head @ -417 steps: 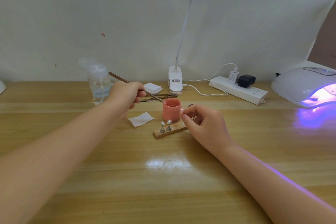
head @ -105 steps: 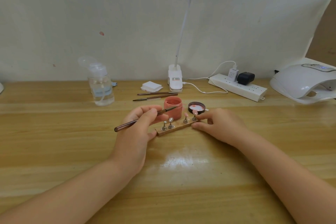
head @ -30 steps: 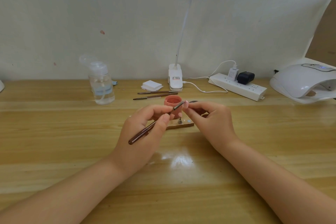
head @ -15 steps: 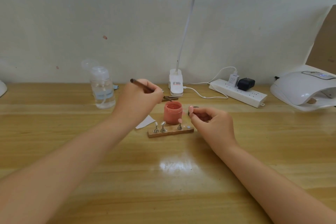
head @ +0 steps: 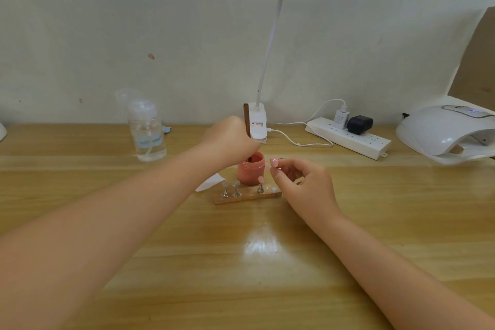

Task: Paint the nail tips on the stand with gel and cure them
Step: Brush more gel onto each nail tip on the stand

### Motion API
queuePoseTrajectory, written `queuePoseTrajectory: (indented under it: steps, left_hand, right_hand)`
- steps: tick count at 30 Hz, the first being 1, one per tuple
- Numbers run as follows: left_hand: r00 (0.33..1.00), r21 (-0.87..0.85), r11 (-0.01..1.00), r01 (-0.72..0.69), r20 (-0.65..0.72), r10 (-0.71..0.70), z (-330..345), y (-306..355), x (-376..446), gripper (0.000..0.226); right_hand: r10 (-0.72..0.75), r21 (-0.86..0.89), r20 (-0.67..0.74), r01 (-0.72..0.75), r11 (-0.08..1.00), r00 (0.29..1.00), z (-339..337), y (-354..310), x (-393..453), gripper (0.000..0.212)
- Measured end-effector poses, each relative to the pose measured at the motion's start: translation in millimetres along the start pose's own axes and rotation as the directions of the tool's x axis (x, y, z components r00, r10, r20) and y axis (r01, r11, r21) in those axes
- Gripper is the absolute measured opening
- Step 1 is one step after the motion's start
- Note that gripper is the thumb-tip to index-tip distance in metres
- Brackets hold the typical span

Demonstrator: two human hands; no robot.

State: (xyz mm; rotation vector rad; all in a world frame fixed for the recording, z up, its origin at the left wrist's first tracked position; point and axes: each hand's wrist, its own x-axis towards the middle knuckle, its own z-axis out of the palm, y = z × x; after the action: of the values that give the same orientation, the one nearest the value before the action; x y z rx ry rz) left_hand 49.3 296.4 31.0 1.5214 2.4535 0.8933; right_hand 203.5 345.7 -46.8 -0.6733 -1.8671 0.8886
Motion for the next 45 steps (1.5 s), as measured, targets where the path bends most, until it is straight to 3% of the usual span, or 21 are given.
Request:
queuePoseTrajectory:
  steps: [4,8,15,18,21,25,28,35,45]
  left_hand:
    - [0.988,-0.240,0.968,0.071,-0.119,-0.102,-14,-9,4,0.021]
    - [0.948,-0.553,0.816,0.169,-0.135,-0.288,-18,-34,7,0.020]
    - [0.913,-0.740,0.644,0.195,-0.104,-0.396,-21,-67,-2,0.015]
    - [0.943,-0.793,0.605,0.067,-0.147,-0.297,-23,-65,-16,0.015]
    - [0.967,-0.751,0.654,-0.091,-0.224,-0.122,-21,-56,-41,0.015]
    - [0.956,-0.740,0.615,-0.271,-0.280,0.084,-4,-46,-80,0.007]
    - [0.949,-0.748,0.587,-0.309,-0.280,0.143,9,-44,-98,0.011]
    - [0.918,-0.608,0.688,-0.396,-0.287,0.274,18,-48,-109,0.017]
    - [0.896,-0.571,0.693,-0.441,-0.331,0.298,20,-47,-114,0.015]
  right_hand:
    - [-0.007,-0.004,0.005,0.007,1.000,1.000,0,-2,0,0.019]
    - [-0.009,-0.038,-0.003,0.009,0.999,1.000,0,-4,-1,0.023]
    - [0.029,-0.039,0.000,-0.029,0.999,1.000,0,-5,-1,0.011]
    - [0.001,-0.017,0.012,-0.001,1.000,1.000,-1,-8,-3,0.016]
    - [-0.017,-0.020,0.016,0.017,1.000,1.000,-2,-11,-4,0.017]
    - [0.000,-0.034,0.027,0.001,0.999,1.000,-2,-9,-3,0.009]
    - [0.010,-0.033,0.030,-0.009,0.999,1.000,-2,-8,-3,0.013]
    - [0.005,-0.045,0.038,-0.003,0.999,0.999,-2,-7,-3,0.008]
    - [-0.017,-0.055,0.024,0.018,0.998,1.000,-2,-7,-3,0.017]
